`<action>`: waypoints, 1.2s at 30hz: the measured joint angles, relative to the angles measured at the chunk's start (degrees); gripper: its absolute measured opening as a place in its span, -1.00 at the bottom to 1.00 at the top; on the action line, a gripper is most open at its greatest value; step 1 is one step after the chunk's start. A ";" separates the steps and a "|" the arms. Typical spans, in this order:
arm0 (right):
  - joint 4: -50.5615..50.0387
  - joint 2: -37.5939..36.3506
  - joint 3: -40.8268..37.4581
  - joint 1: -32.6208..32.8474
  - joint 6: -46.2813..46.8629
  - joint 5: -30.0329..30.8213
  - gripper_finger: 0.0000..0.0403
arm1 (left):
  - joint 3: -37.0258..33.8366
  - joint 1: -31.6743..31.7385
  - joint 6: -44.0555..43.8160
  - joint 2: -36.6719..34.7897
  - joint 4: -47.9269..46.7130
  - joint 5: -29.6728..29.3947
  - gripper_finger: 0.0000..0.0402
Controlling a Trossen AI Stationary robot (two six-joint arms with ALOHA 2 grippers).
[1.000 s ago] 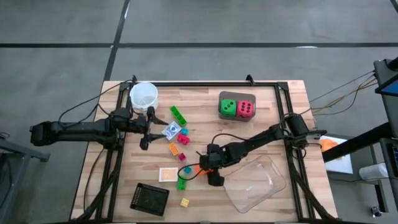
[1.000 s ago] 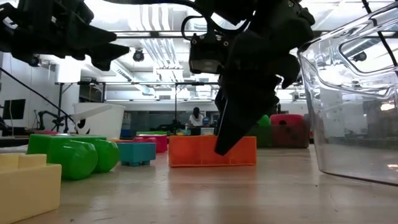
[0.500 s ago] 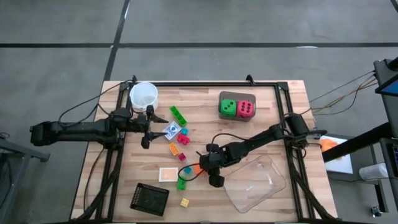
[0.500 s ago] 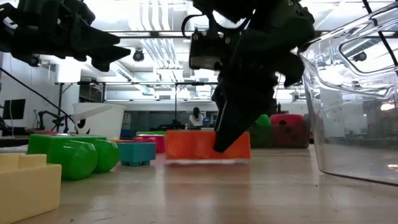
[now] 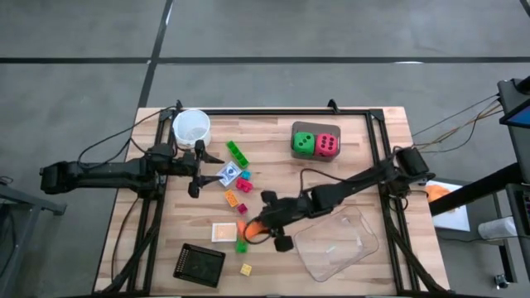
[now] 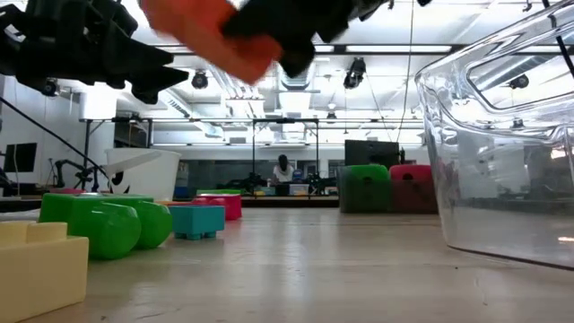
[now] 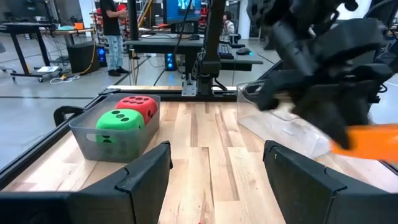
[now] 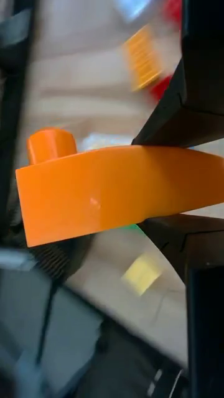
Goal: Pick & Place Toys
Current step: Put the orange game piece into the transparent bin
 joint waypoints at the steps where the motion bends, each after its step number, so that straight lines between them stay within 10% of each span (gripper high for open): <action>1: 4.98 0.13 -1.41 0.33 -0.64 -1.33 -0.35 | 0.00 0.00 -0.07 0.00 -0.05 -0.02 0.27; 10: 45.74 0.14 -16.84 4.04 -4.47 -4.90 -0.35 | -1.98 0.00 -0.86 0.00 1.04 -0.18 0.27; 15: 47.99 -2.78 -22.60 6.39 -3.72 -1.60 -0.35 | -4.54 0.00 -2.13 0.00 3.37 -0.85 0.27; 25: 15.92 -19.33 -24.43 15.36 3.89 12.03 -0.35 | -4.81 0.00 -2.89 0.00 3.78 -0.87 0.27; 36: -28.95 -28.07 -18.78 26.87 32.50 23.45 -0.35 | -4.81 0.00 -2.89 0.00 3.74 -2.67 0.27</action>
